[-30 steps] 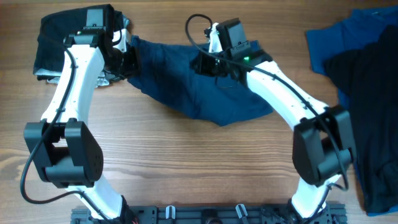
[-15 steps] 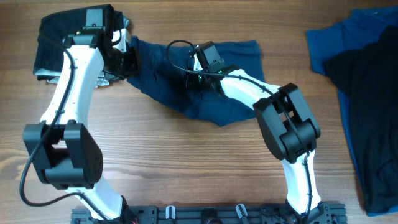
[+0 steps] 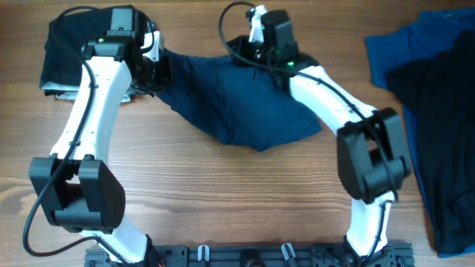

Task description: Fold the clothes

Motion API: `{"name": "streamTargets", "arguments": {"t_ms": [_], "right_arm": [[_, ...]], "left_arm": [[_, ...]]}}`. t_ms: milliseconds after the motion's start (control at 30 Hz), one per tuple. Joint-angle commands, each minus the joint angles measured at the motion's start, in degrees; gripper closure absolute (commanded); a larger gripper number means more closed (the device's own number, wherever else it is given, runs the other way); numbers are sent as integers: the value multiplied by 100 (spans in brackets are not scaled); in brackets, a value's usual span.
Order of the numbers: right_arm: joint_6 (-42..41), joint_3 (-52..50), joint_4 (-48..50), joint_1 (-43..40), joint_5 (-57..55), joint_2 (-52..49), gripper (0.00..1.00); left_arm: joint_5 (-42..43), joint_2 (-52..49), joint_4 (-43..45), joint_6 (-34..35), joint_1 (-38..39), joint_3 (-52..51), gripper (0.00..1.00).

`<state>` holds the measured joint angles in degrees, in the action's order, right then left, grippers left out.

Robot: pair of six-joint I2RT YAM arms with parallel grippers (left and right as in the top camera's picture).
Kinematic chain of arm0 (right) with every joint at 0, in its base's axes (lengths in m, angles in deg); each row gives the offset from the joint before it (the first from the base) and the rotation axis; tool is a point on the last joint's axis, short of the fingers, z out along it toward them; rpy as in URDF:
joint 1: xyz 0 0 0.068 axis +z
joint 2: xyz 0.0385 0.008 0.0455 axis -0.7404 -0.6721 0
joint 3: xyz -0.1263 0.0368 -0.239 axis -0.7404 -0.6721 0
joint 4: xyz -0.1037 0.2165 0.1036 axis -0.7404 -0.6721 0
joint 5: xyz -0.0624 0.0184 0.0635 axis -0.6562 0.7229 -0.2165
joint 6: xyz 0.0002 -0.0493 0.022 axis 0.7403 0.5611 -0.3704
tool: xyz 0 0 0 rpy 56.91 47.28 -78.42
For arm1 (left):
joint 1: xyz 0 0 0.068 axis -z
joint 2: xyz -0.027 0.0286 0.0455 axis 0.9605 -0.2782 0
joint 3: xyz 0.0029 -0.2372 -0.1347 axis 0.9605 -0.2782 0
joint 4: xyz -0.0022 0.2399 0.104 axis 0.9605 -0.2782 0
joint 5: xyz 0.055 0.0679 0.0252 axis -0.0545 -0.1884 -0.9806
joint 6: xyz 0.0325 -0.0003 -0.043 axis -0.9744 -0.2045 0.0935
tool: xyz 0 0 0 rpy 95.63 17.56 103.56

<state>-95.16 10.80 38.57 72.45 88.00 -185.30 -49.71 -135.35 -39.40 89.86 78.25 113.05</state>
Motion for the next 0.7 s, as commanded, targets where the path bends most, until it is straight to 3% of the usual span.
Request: {"name": "streamTargets", "arguments": {"t_ms": [0,167,267,667], "right_arm": [[79,-20,138,190,-125,-660,96],[87,-20,522,417,-577,-1438,96],[94,-17,837,444,-225,-1692,96],[457,24,988,284,-170,-579,96]], "left_arm": [[-234,162,15,-116,92,125,94],[-232,162,-17,-114,92,125,95],[-232,173,-96,-116,111,125,95],[-236,260,-155,-116,125,125,95]]}}
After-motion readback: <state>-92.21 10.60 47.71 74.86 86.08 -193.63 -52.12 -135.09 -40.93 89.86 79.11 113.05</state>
